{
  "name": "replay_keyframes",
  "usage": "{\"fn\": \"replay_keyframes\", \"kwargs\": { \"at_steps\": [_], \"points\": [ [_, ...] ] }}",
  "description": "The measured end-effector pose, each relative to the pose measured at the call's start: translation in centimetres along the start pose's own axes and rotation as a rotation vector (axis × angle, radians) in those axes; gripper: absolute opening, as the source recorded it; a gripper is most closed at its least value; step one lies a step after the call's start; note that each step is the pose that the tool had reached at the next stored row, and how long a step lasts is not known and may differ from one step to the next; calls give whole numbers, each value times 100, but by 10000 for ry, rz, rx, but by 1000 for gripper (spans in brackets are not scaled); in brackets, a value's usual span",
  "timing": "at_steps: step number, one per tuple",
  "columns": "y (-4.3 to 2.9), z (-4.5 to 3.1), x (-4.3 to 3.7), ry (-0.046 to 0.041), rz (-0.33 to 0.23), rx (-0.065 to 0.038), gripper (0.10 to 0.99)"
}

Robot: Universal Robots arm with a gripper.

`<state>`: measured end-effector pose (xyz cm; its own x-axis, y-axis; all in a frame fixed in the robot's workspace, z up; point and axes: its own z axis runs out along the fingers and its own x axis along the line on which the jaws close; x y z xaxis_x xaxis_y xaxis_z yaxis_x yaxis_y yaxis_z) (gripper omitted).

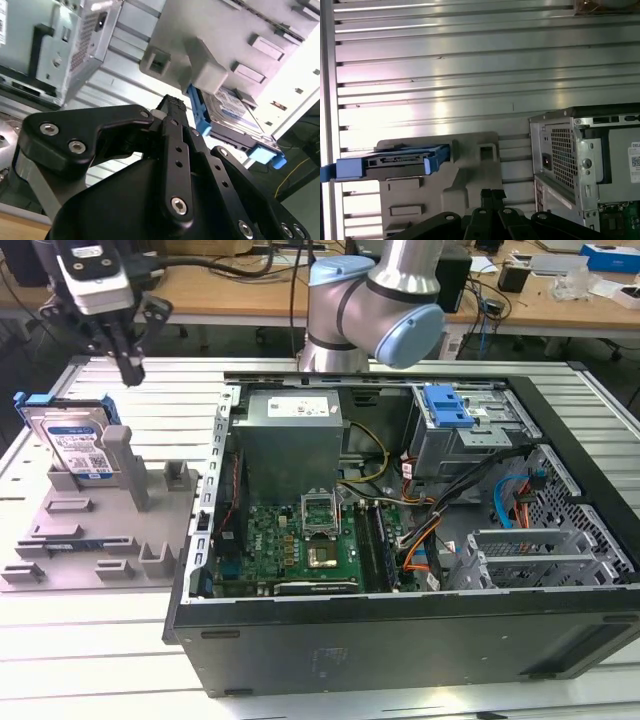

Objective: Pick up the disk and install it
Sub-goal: 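Reach for the disk, then pick up the disk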

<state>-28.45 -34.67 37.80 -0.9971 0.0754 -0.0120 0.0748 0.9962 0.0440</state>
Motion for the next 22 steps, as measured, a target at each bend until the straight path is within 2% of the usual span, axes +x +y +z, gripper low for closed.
{"fn": "replay_keyframes", "kwargs": {
  "at_steps": [2, 5, 7, 10, 12, 22],
  "points": [
    [43, 17, 126, 0, -2, 0, 106],
    [91, 35, 235, 0, -3, 0, 106],
    [152, 54, 360, 0, -3, 0, 106],
    [205, 69, 463, 0, -1, 0, 106],
    [268, 86, 591, 0, 0, -1, 106],
    [279, 86, 600, 1, -1, 0, 106]
  ]
}}
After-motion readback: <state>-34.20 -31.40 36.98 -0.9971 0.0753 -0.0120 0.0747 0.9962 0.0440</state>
